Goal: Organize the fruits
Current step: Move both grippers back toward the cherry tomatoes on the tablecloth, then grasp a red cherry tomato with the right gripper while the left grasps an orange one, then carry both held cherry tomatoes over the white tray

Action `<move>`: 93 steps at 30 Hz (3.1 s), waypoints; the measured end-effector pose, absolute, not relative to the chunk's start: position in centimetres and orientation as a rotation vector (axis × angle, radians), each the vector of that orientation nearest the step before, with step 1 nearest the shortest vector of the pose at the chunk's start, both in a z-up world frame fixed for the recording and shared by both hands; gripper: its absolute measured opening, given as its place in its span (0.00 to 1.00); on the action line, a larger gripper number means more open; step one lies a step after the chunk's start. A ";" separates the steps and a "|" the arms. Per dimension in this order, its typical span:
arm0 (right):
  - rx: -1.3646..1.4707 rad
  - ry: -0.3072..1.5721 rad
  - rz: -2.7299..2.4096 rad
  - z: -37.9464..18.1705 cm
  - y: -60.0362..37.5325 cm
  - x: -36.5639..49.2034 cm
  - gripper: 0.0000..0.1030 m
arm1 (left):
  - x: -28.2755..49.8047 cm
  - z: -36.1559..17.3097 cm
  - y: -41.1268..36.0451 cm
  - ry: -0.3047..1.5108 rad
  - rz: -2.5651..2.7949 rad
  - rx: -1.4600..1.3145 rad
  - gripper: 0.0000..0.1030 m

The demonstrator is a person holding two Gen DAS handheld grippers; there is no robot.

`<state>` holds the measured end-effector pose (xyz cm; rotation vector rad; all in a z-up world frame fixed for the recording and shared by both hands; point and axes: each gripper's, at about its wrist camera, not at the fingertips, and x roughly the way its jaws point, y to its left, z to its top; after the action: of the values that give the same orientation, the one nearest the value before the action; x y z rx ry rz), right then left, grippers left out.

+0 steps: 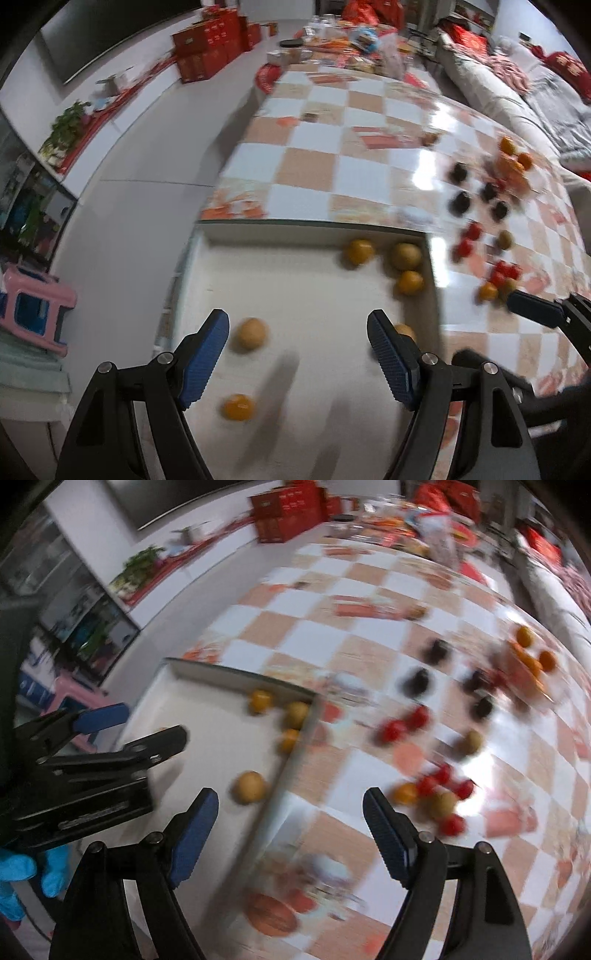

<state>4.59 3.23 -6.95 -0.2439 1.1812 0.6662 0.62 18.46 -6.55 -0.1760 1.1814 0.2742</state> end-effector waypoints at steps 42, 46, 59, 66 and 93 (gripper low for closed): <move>-0.350 1.140 0.645 -12.5 -7.6 8.9 0.58 | 9.7 -13.2 2.4 1.306 -0.064 0.018 0.56; -0.430 1.096 0.652 -12.6 -6.7 8.7 0.40 | 9.8 -13.2 2.3 1.305 -0.077 0.026 0.51; -0.258 1.174 0.586 -12.0 -10.9 8.6 0.21 | 9.8 -12.7 1.3 1.296 -0.083 -0.014 0.19; -0.084 1.236 0.520 -11.4 -13.6 8.9 0.21 | 8.6 -11.6 1.9 1.284 -0.083 -0.063 0.19; -0.104 1.217 0.602 -6.6 -7.7 6.5 0.21 | 1.5 -5.5 9.9 1.189 0.040 -0.167 0.19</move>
<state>6.53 -7.73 -6.57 -0.1037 1.2175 0.6017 1.52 9.89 -5.48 -0.1671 1.1894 0.0403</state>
